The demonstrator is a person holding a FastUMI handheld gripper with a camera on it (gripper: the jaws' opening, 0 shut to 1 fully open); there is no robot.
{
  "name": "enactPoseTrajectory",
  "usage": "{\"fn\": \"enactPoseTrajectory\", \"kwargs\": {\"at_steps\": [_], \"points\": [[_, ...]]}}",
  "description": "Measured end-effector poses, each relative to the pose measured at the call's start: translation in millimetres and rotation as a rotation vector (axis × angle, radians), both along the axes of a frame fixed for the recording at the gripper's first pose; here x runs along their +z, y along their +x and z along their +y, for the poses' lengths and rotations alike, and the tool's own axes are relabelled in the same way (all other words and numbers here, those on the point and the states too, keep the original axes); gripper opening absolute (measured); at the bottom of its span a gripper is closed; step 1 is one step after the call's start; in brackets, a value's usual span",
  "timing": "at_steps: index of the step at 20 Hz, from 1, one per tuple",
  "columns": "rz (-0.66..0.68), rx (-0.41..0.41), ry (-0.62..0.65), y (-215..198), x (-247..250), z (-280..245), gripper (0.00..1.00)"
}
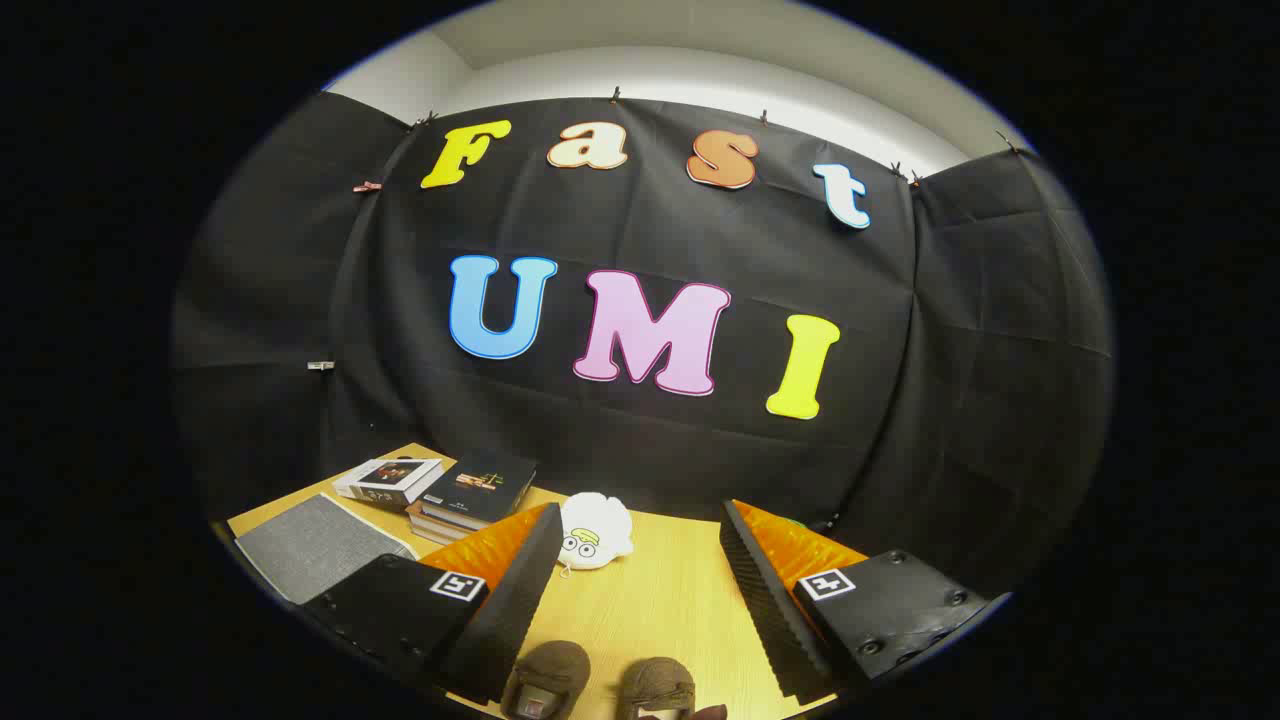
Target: Open the storage box then place both shoes into the box .Put the left shoe in first, then the right shoe, with the right side of both shoes facing outward in a uniform manner.
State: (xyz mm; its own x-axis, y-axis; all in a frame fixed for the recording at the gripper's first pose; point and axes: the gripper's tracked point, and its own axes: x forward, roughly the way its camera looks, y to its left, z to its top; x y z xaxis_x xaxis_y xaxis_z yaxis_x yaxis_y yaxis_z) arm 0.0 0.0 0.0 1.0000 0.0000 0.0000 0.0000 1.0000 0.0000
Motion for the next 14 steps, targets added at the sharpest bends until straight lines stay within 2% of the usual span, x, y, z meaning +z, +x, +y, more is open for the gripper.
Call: {"fn": "enactPoseTrajectory", "kwargs": {"at_steps": [14], "points": [[0.01,0.005,-0.007,6.8,-8.0,4.4,0.97]]}}
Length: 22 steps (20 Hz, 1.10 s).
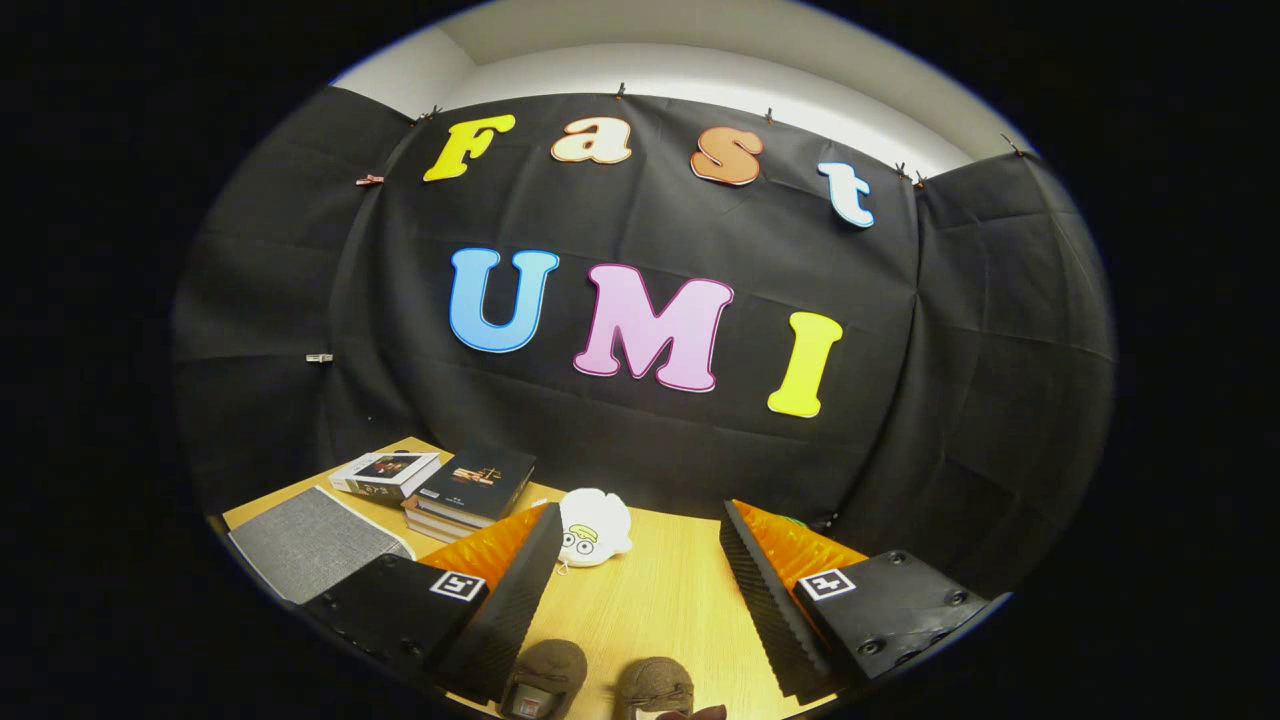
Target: Open the storage box then place both shoes into the box .Put the left shoe in first, then the right shoe, with the right side of both shoes facing outward in a uniform manner.
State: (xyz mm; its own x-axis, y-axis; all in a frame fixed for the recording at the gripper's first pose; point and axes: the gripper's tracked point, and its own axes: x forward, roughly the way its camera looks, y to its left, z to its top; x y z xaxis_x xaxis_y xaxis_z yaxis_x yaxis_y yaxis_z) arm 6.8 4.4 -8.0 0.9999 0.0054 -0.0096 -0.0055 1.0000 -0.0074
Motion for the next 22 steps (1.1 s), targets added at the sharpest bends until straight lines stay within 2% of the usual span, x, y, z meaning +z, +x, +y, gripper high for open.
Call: {"fn": "enactPoseTrajectory", "kwargs": {"at_steps": [10,14,22], "points": [[0.038,0.057,0.01,2,-16,17,0.97],[0.074,0.164,0.038,2,-27,41,0.97],[0.209,0.429,0.311,2,-69,99,0.98]]}}
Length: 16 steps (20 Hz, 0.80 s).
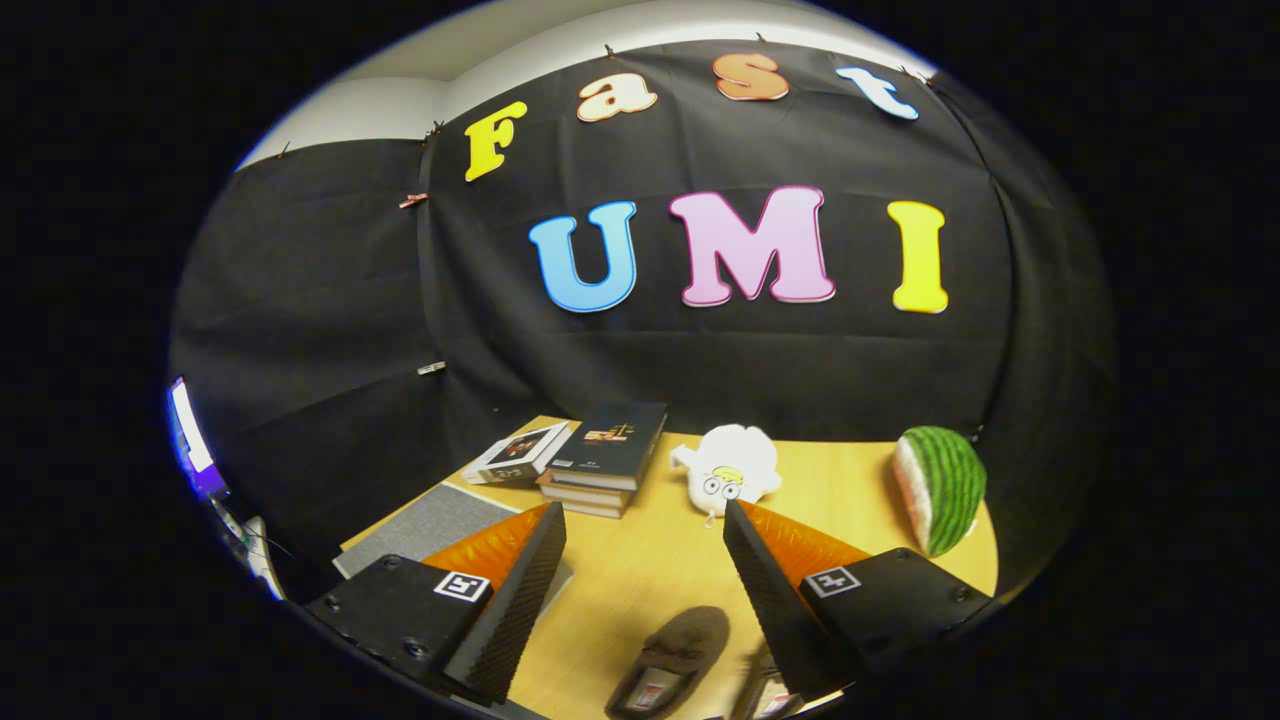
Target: Open the storage box then place both shoes into the box .Put the left shoe in first, then the right shoe, with the right side of both shoes facing outward in a uniform manner.
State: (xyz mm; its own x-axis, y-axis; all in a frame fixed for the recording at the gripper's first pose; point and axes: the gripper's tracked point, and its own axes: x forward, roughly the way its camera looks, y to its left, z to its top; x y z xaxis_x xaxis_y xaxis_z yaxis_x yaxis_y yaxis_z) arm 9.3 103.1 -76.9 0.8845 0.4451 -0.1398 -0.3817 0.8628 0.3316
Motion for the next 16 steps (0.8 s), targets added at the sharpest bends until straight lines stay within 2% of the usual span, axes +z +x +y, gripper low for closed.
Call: {"fn": "enactPoseTrajectory", "kwargs": {"at_steps": [5,8,12,16], "points": [[0.196,0.212,0.26,-3,-35,46,0.98],[0.298,0.264,0.444,2,-52,63,0.98],[0.423,0.345,0.554,2,-86,88,0.98],[0.55,0.544,0.631,-20,-104,124,0.98]]}}
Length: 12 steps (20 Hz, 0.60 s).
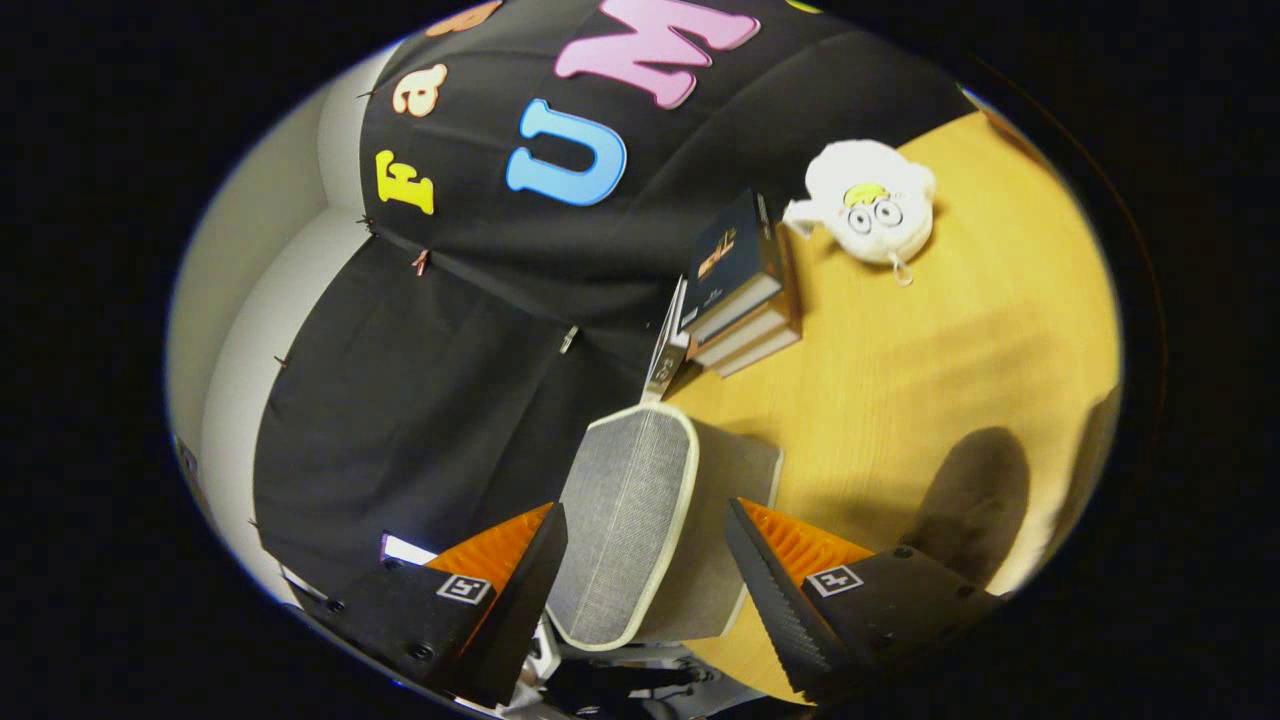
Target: Open the storage box then place both shoes into the box .Put the left shoe in first, then the right shoe, with the right side of both shoes facing outward in a uniform manner.
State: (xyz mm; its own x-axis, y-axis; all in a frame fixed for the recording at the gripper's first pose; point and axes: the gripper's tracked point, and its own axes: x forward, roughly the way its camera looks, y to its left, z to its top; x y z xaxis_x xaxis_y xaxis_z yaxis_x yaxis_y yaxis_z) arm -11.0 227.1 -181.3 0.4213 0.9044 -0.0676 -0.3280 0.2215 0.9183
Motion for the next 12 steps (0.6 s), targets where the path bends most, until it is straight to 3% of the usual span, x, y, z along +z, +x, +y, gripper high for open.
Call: {"fn": "enactPoseTrajectory", "kwargs": {"at_steps": [7,12], "points": [[0.188,0.207,0.059,-23,-37,47,0.97],[0.28,0.254,0.076,-33,-50,72,0.98]]}}
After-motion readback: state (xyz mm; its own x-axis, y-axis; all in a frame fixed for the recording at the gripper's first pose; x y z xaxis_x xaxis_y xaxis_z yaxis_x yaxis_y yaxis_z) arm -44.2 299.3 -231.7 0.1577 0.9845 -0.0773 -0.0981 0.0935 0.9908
